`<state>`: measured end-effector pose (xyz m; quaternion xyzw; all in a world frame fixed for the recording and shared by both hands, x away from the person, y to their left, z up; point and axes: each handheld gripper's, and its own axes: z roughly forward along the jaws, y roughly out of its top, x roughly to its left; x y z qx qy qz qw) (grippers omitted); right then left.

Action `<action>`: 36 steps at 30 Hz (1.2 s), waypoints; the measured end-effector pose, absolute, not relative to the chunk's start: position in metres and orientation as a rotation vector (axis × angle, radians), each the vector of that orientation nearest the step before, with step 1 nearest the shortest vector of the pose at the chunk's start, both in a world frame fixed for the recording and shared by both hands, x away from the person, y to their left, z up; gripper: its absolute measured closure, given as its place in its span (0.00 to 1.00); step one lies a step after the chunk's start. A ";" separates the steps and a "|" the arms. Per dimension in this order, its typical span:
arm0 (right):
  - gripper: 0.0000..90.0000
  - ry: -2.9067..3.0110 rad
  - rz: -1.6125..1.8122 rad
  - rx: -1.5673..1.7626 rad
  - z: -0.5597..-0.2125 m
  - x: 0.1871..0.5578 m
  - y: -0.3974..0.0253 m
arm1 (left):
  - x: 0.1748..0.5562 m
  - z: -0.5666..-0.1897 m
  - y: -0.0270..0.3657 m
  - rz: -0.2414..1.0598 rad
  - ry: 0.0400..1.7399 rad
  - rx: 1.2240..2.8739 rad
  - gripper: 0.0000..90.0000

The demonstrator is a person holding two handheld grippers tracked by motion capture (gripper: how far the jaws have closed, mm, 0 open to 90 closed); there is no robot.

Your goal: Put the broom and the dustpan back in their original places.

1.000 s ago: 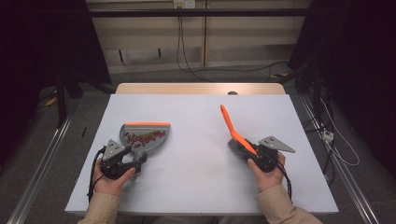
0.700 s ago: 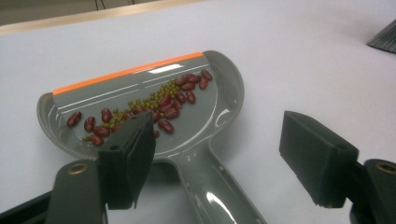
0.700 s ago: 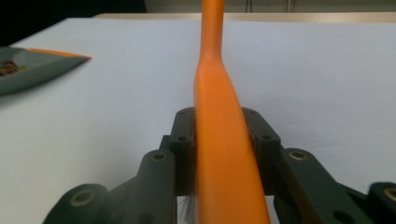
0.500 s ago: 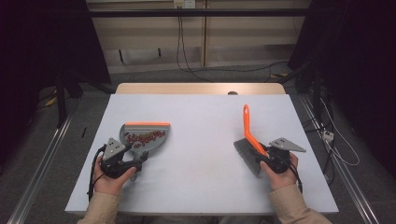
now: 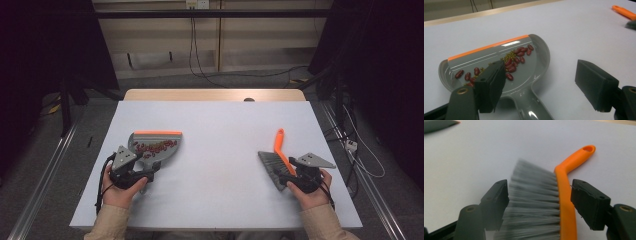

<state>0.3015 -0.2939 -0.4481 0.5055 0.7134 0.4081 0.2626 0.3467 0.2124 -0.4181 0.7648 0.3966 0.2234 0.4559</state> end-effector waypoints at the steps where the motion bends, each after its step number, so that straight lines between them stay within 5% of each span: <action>1: 0.35 1.930 1.115 1.363 -0.447 0.303 -0.295 | 0.347 -0.418 0.212 0.547 0.977 1.886 0.27; 9: 0.84 1.913 0.981 1.344 -0.445 0.321 -0.318 | 0.345 -0.416 0.213 0.556 0.958 1.876 0.26; 22: 0.95 2.007 0.871 1.366 -0.458 0.317 -0.319 | 0.347 -0.415 0.213 0.554 0.957 1.864 0.19; 27: 0.90 2.000 0.914 1.377 -0.456 0.311 -0.314 | 0.347 -0.416 0.212 0.554 0.954 1.860 0.18; 36: 0.42 1.914 1.207 1.359 -0.447 0.299 -0.311 | 0.344 -0.416 0.217 0.483 0.900 1.804 0.09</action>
